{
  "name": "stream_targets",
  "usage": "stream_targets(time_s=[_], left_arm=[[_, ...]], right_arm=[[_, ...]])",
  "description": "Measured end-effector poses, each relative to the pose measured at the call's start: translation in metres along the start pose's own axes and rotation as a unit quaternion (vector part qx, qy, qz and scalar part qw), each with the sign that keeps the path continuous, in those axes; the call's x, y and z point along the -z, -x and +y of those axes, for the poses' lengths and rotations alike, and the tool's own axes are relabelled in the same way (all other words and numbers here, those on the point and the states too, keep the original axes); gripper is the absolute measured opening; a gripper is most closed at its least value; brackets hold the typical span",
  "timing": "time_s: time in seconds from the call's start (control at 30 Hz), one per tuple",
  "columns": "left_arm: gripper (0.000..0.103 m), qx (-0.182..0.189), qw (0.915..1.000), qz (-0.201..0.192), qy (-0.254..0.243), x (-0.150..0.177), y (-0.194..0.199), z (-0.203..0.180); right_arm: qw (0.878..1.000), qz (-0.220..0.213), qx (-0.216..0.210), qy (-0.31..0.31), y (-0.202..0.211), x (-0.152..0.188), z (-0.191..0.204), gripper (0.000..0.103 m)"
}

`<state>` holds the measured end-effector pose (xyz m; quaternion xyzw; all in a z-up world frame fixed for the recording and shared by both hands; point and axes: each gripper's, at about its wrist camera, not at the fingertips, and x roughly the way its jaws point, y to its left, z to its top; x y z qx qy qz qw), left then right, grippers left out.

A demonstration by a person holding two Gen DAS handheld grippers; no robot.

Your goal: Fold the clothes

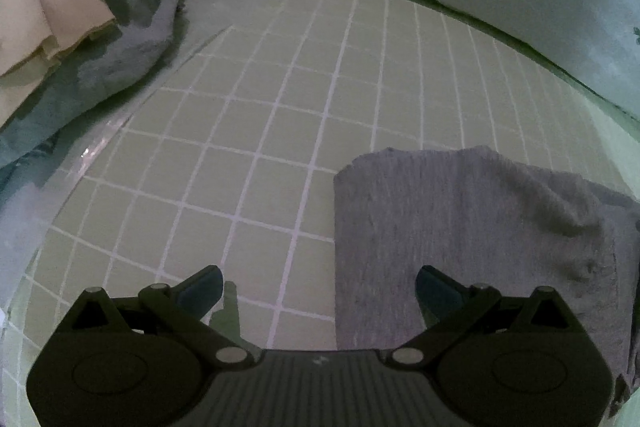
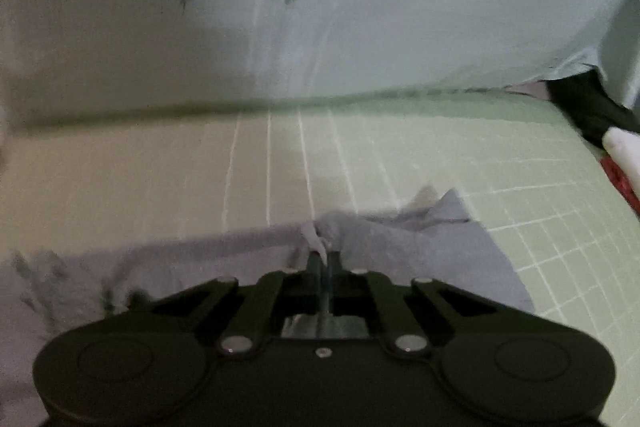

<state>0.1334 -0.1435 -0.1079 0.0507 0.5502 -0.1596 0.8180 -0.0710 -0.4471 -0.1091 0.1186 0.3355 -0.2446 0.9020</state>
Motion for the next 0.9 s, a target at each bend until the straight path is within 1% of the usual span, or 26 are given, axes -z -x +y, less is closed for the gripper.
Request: stream_targets(time_s=[0.07,0.13,0.2,0.23,0.27,0.3,0.33,0.37,0.4,0.43,0.47,0.5,0.57,0.63,0.67,0.73,0.8,0.83,0.9], left_arm=[[0.102,0.002,1.0,0.002,-0.001,0.001,-0.001,0.0],[0.102,0.004,1.0,0.004,-0.001,0.002,-0.002,0.0],[0.102,0.005,1.0,0.001,-0.001,0.003,0.0,0.001],[0.102,0.006,1.0,0.0,0.0,0.004,0.002,0.001],[0.102,0.006,1.0,-0.002,0.0,0.004,0.003,0.001],[0.102,0.006,1.0,-0.003,0.001,0.005,0.005,0.002],[0.102,0.006,1.0,-0.003,0.002,0.007,0.006,0.002],[0.102,0.005,1.0,-0.003,0.003,0.009,0.007,0.003],[0.102,0.005,1.0,-0.003,0.005,0.011,0.009,0.004],[0.102,0.004,1.0,-0.003,0.006,0.013,0.01,0.005],[0.102,0.005,1.0,0.001,0.007,0.015,0.01,0.006],[0.102,0.005,0.9999,0.003,0.008,0.018,0.01,0.006],[0.102,0.006,0.9999,0.006,0.01,0.024,0.011,0.006],[0.102,0.006,0.9999,0.008,0.011,0.03,0.013,0.006],[0.102,0.006,0.9999,0.008,0.011,0.034,0.015,0.005],[0.102,0.006,0.9999,0.009,0.01,0.039,0.017,0.005],[0.102,0.006,0.9999,0.01,0.009,0.044,0.019,0.004],[0.102,0.006,0.9999,0.011,0.009,0.047,0.02,0.003],[0.102,0.005,0.9999,0.012,0.008,0.052,0.022,0.003]], right_arm=[[0.998,-0.027,-0.032,-0.037,0.023,-0.003,-0.009,0.003],[0.996,-0.039,-0.066,-0.054,0.035,-0.004,-0.011,0.003],[0.994,-0.025,-0.098,-0.052,0.033,-0.002,-0.006,0.004],[0.993,-0.012,-0.107,-0.045,0.027,-0.001,-0.002,0.007],[0.993,0.003,-0.115,-0.04,0.022,0.001,0.001,0.016],[0.992,0.021,-0.12,-0.037,0.018,0.003,0.005,0.028],[0.991,0.039,-0.126,-0.033,0.014,0.005,0.008,0.033],[0.99,0.044,-0.128,-0.032,0.014,0.006,0.01,0.039],[0.991,0.034,-0.127,-0.033,0.02,0.008,0.008,0.043],[0.991,0.025,-0.126,-0.035,0.025,0.009,0.006,0.052],[0.992,0.018,-0.116,-0.037,0.03,0.01,0.003,0.059],[0.995,0.013,-0.096,-0.04,0.034,0.011,-0.003,0.063],[0.998,0.018,-0.047,-0.039,0.036,0.015,-0.014,0.064],[0.999,0.037,0.017,-0.018,0.034,0.023,-0.021,0.064],[0.998,0.047,0.036,-0.005,0.032,0.03,-0.022,0.064],[0.996,0.07,0.045,0.006,0.028,0.045,-0.025,0.064],[0.995,0.097,0.031,0.003,0.026,0.059,-0.022,0.062],[0.994,0.103,0.023,0.012,0.028,0.065,-0.017,0.062],[0.994,0.102,0.005,0.037,0.035,0.072,-0.005,0.063]])
